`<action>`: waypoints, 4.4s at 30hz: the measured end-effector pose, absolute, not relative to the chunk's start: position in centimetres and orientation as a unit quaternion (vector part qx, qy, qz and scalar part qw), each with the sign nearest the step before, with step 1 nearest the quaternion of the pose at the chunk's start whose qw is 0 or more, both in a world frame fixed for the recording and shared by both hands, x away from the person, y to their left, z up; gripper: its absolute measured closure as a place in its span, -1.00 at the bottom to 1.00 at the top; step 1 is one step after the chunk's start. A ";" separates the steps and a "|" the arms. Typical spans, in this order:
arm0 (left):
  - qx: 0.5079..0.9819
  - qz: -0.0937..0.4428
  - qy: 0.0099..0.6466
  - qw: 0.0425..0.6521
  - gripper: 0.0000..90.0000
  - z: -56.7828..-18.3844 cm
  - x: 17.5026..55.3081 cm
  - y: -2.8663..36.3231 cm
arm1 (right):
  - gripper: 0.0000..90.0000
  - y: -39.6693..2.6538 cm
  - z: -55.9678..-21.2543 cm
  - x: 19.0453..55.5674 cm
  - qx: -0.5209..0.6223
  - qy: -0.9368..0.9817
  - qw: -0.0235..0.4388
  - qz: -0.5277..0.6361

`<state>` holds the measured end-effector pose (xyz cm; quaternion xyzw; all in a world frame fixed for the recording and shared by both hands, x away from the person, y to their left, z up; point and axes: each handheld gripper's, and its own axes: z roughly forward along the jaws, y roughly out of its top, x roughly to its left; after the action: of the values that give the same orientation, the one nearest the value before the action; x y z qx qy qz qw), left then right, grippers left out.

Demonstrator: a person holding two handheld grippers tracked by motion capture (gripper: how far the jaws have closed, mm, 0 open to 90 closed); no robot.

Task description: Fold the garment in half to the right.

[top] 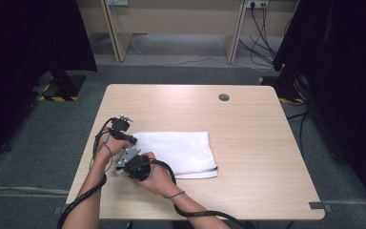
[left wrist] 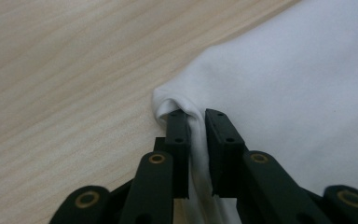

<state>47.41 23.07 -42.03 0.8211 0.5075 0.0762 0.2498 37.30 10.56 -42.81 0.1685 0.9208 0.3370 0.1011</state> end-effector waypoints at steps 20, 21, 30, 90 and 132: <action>0.836 0.087 0.478 0.256 0.90 -36.0 48.1 21.2 | 0.85 7.9 -37.2 37.4 0.211 0.879 0.100 0.414; 0.835 0.088 0.478 0.257 0.90 -35.7 48.2 21.0 | 0.85 7.6 -36.9 37.4 0.211 0.878 0.101 0.417; 0.837 0.094 0.474 0.255 0.91 -33.8 48.6 19.9 | 0.85 5.9 -35.3 37.5 0.222 0.863 0.101 0.443; 0.860 0.097 0.424 0.268 0.89 -29.9 51.0 8.4 | 0.85 -5.3 -32.5 38.0 0.279 0.829 0.147 0.463; 0.864 0.086 0.418 0.269 0.88 -31.3 51.1 5.6 | 0.84 -7.5 -33.7 37.8 0.300 0.824 0.142 0.459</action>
<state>51.09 5.64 -31.28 0.8635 0.4178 0.0857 0.2691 37.81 -7.50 -33.68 0.2999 0.8241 0.4591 0.1420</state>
